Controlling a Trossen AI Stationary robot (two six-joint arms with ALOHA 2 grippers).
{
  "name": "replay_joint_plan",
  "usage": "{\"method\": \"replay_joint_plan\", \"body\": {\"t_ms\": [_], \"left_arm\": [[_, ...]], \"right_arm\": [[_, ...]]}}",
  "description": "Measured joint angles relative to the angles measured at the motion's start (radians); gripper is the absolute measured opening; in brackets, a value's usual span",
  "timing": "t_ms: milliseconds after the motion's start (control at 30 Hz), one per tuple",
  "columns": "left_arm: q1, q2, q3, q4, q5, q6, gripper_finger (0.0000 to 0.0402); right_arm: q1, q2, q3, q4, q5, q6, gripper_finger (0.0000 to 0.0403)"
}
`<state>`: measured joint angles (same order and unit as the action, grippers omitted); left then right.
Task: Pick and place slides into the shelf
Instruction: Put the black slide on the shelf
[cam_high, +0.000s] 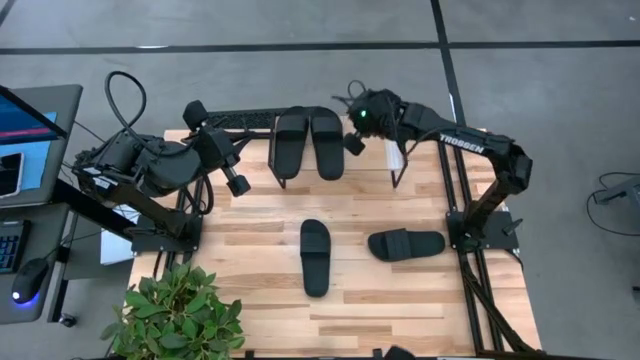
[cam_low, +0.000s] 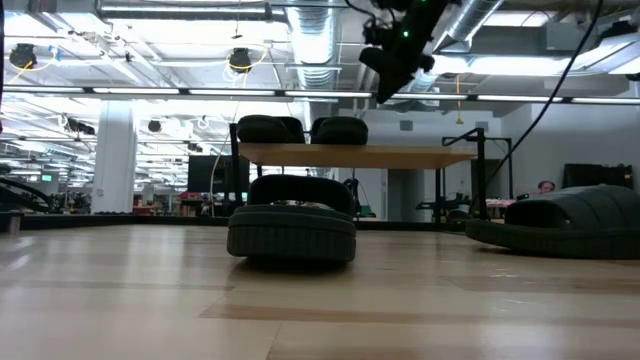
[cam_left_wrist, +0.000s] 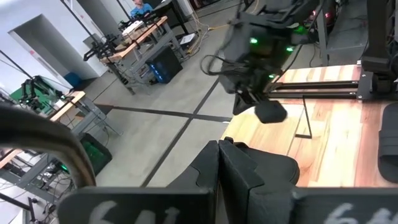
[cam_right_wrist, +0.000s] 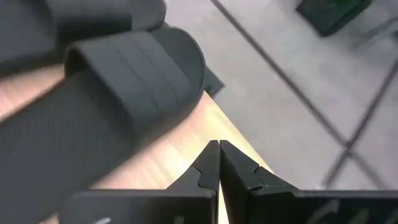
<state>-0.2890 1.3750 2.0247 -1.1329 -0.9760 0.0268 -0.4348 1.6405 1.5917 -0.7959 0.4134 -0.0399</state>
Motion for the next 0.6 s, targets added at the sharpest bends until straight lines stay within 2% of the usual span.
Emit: {"method": "replay_joint_plan", "body": {"t_ms": [100, 267, 400, 600], "left_arm": [[0.0, 0.0, 0.0, -0.003, 0.0, -0.004, 0.0], [0.0, 0.0, 0.0, -0.005, 0.0, -0.003, 0.0], [0.0, 0.0, 0.0, -0.006, 0.0, 0.0, 0.0], [0.0, 0.0, 0.0, -0.006, -0.001, -0.004, 0.0]], "right_arm": [[-0.061, 0.001, -0.014, 0.042, -0.119, 0.043, 0.0], [-0.119, 0.001, -0.015, 0.054, -0.192, 0.115, 0.0], [-0.122, 0.037, -0.012, 0.044, -0.205, 0.135, 0.0], [-0.117, 0.156, -0.015, 0.033, -0.203, 0.122, 0.0]]}}
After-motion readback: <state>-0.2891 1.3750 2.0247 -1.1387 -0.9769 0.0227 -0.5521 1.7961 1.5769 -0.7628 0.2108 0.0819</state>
